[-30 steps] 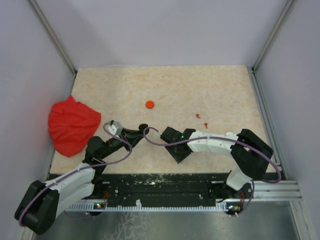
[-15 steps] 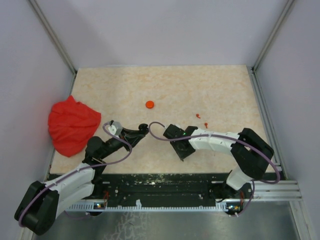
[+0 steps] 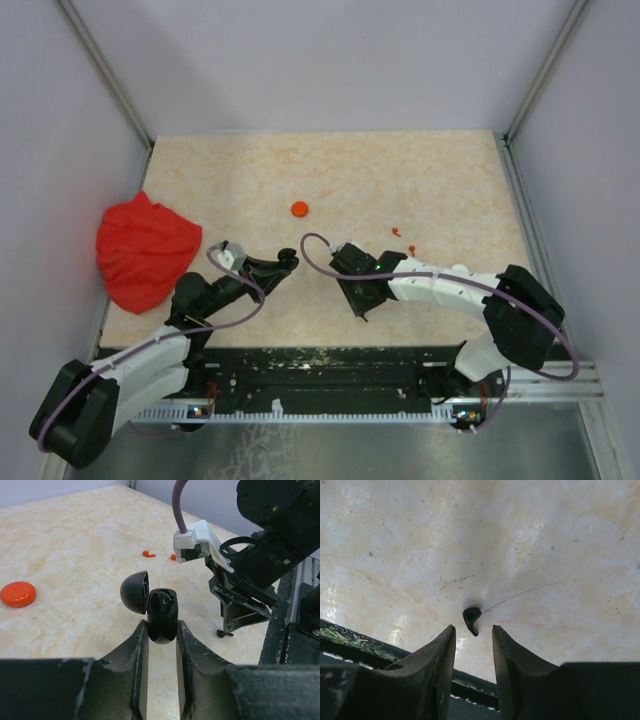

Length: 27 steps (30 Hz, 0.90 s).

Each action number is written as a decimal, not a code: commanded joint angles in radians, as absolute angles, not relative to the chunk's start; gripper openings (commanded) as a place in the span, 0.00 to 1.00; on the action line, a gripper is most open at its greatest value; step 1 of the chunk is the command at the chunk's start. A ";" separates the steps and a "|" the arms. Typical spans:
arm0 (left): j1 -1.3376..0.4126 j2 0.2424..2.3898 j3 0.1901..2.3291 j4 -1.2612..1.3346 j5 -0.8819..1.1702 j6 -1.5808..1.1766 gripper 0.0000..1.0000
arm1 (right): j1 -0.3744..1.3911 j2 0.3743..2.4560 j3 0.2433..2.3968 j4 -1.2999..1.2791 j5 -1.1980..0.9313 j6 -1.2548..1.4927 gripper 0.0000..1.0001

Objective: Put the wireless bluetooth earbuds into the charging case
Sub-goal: Pick up the earbud from the center of the board.

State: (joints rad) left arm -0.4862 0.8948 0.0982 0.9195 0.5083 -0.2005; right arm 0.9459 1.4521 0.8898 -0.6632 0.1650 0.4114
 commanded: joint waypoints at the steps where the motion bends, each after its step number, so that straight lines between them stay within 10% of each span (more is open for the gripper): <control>1: -0.481 0.897 0.089 0.949 0.525 -0.193 0.01 | 0.945 1.501 0.904 -0.631 0.133 0.406 0.35; 27: -0.481 0.916 0.088 0.973 0.551 -0.205 0.01 | 0.944 1.548 0.889 -0.604 0.152 0.422 0.18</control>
State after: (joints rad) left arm -0.4862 0.9100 0.0982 0.9215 0.5289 -0.2012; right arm 0.9459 1.5867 0.8909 -0.6151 0.1379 0.4133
